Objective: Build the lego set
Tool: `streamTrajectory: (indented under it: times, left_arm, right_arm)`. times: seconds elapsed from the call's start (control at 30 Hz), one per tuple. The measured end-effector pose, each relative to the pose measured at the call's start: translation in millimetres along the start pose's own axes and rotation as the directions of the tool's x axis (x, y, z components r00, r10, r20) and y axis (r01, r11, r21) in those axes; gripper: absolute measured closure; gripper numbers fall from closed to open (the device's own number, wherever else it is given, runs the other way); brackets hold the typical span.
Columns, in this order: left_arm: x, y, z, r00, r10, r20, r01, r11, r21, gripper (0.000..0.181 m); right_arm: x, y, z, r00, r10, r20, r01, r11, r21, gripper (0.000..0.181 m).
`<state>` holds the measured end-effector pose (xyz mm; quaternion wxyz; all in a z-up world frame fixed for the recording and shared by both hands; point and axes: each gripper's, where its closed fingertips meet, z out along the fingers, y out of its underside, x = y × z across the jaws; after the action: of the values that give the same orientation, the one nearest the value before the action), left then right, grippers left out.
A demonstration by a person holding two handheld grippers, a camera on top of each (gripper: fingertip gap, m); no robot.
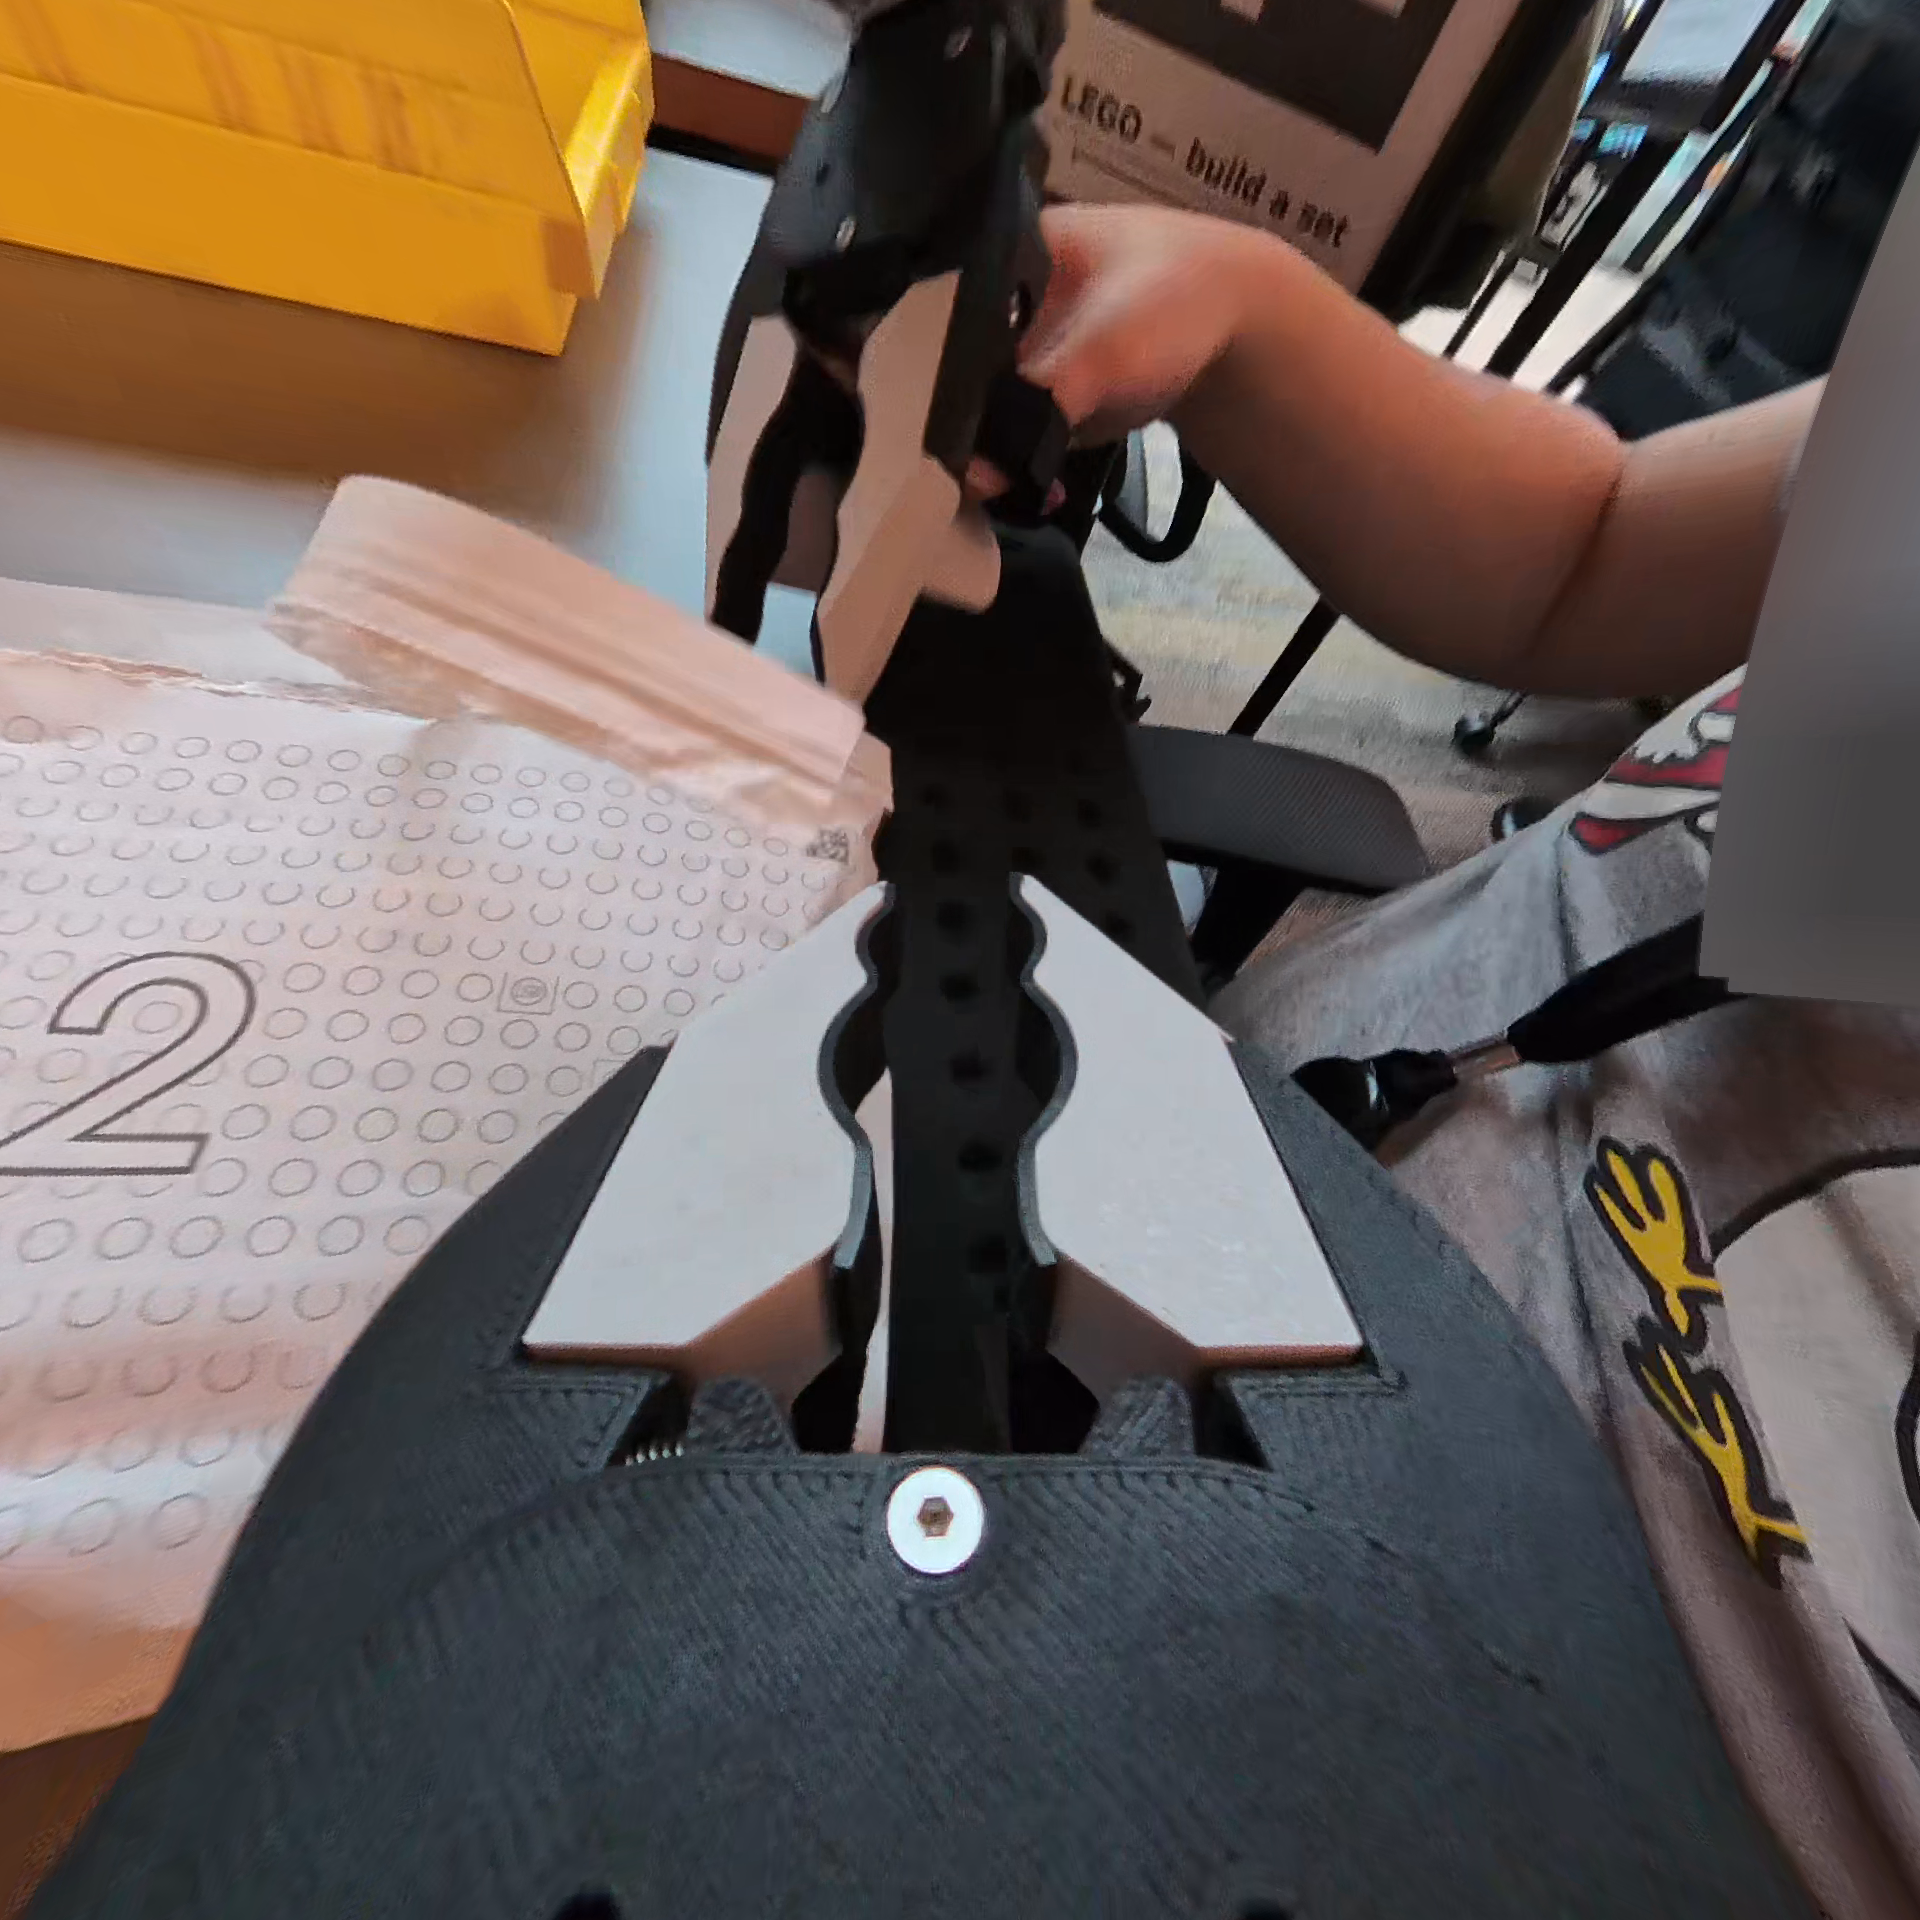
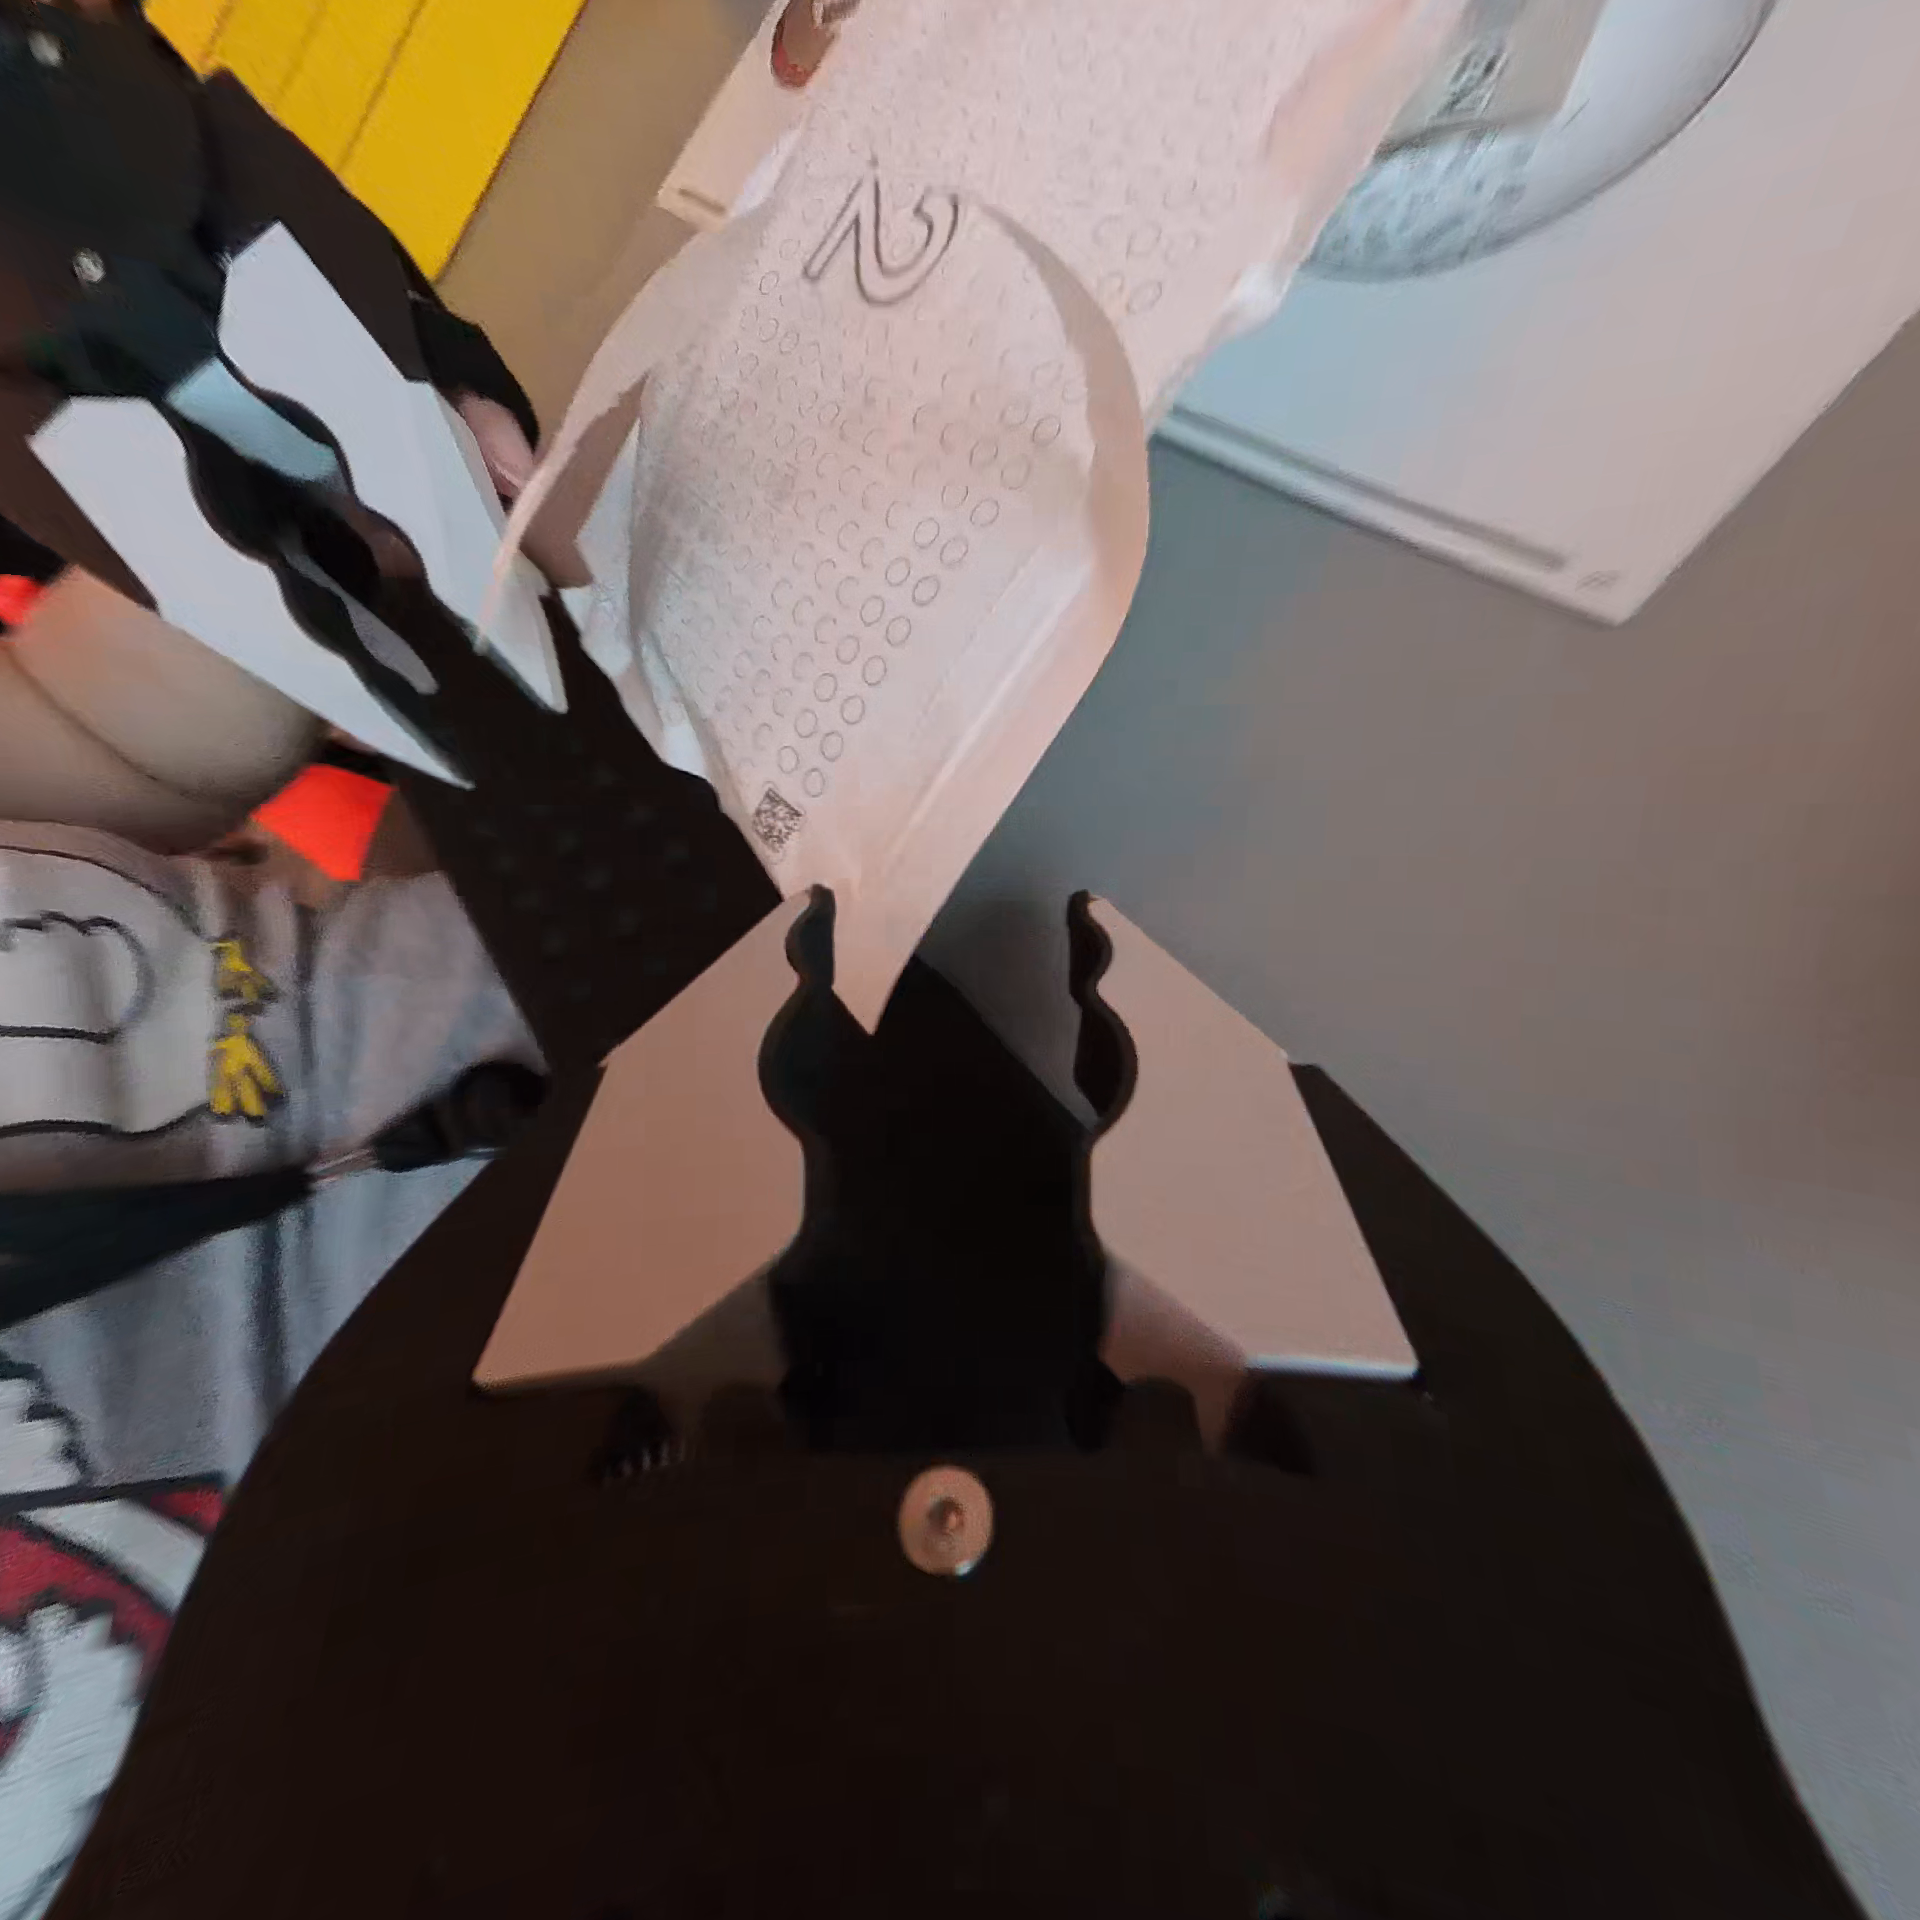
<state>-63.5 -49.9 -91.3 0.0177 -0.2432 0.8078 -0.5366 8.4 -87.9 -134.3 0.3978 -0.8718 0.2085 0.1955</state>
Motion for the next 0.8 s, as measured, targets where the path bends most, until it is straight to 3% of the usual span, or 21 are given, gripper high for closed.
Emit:
streamTrajectory:
  times: [0.03, 0.13, 0.27, 0.37, 0.57, 0.63, 0.67, 0.7, 0.8]
  left_arm:
    - [0.2, -1.6, 1.2, 1.0, -0.013, 0.001, 0.013, 1.0, 0.022, 0.163]
    - [-3.7, -7.5, 3.1, 0.996, 0.029, 0.089, -0.036, 0.997, 0.076, 0.159]
    - [2.8, -9.7, 5.9, 0.933, 0.244, 0.266, -0.263, 0.964, 0.039, 0.146]
    - [-9.2, -13.4, -0.7, 0.784, 0.411, 0.465, -0.431, 0.9, -0.068, 0.139]
    - [-25.1, -31.1, -19.4, 0.428, 0.547, 0.719, -0.55, 0.789, -0.273, 0.127]
    - [-32.4, -37.9, -31.0, 0.266, 0.556, 0.787, -0.567, 0.751, -0.339, 0.136]
    - [-33.5, -40.7, -36.1, 0.218, 0.556, 0.802, -0.571, 0.739, -0.357, 0.147]
    - [-32.5, -43.4, -39.5, 0.213, 0.543, 0.813, -0.574, 0.743, -0.345, 0.153]
    - [-25.1, -45.2, -40.7, 0.337, 0.463, 0.82, -0.57, 0.793, -0.214, 0.163]
  right_arm:
    - [-4.6, 3.5, 5.9, 0.998, 0.045, 0.048, -0.043, 0.998, -0.043, 0.14]
    - [-35.9, 5.0, 10.8, 0.95, 0.152, 0.272, -0.124, 0.985, -0.117, 0.18]
    - [-66.3, -26.9, -0.8, 0.821, 0.28, 0.498, -0.308, 0.951, -0.027, 0.181]
    - [-74.8, -46.6, -7.0, 0.761, 0.333, 0.556, -0.408, 0.913, 0.012, 0.181]
    - [-98.8, -79.2, -10.4, 0.647, 0.401, 0.649, -0.541, 0.841, 0.02, 0.181]
    - [-107.1, -84.5, -8.2, 0.631, 0.414, 0.656, -0.557, 0.831, 0.011, 0.181]
    - [-109.4, -86.5, -7.3, 0.637, 0.415, 0.65, -0.558, 0.83, 0.017, 0.181]
    - [-110.4, -87.8, -7.1, 0.651, 0.412, 0.637, -0.552, 0.833, 0.026, 0.181]
    - [-107.8, -88.9, -8.8, 0.737, 0.366, 0.568, -0.487, 0.87, 0.072, 0.181]
